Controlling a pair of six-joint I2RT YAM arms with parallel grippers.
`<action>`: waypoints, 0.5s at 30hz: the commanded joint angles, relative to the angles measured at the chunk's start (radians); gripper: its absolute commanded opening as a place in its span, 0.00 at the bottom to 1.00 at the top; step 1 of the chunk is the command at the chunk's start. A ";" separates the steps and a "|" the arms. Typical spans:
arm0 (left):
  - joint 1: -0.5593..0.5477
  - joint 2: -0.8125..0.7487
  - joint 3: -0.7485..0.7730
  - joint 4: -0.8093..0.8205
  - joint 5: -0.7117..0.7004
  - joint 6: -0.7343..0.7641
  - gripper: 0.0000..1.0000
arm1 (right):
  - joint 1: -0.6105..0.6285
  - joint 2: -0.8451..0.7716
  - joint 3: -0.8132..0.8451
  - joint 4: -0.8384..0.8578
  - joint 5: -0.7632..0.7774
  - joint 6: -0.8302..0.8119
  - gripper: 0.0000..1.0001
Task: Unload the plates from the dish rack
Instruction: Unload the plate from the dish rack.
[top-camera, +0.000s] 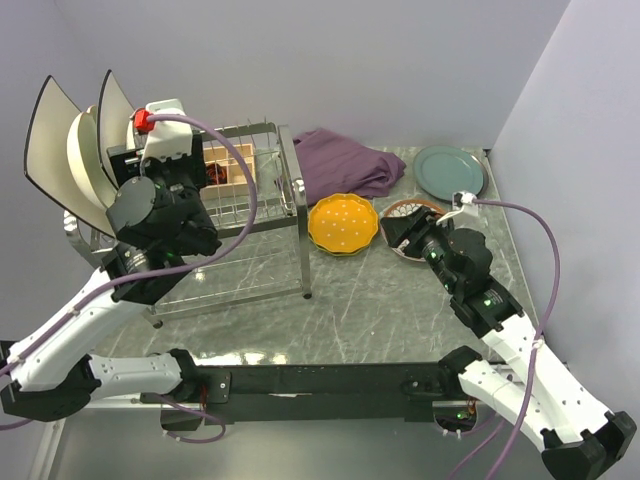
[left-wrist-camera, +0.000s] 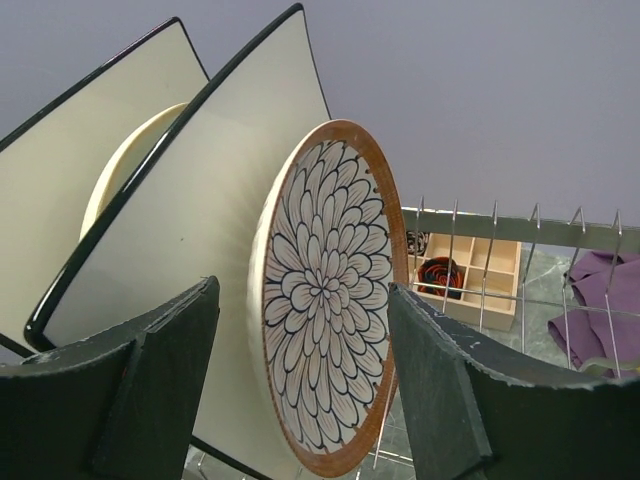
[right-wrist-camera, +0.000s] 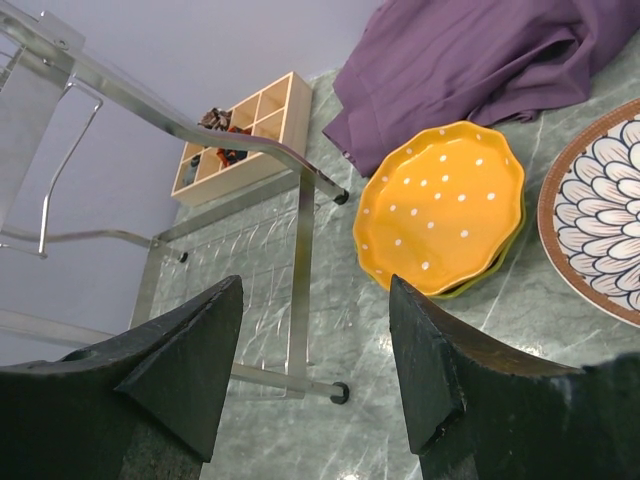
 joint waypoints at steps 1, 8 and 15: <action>0.005 -0.027 -0.016 0.011 -0.071 0.003 0.72 | 0.009 -0.019 0.001 0.016 0.022 -0.022 0.67; 0.030 -0.024 -0.074 -0.052 -0.048 -0.051 0.71 | 0.009 -0.034 0.001 0.010 0.022 -0.021 0.67; 0.065 0.039 0.036 -0.227 -0.028 -0.142 0.74 | 0.011 -0.051 -0.002 0.002 0.031 -0.025 0.67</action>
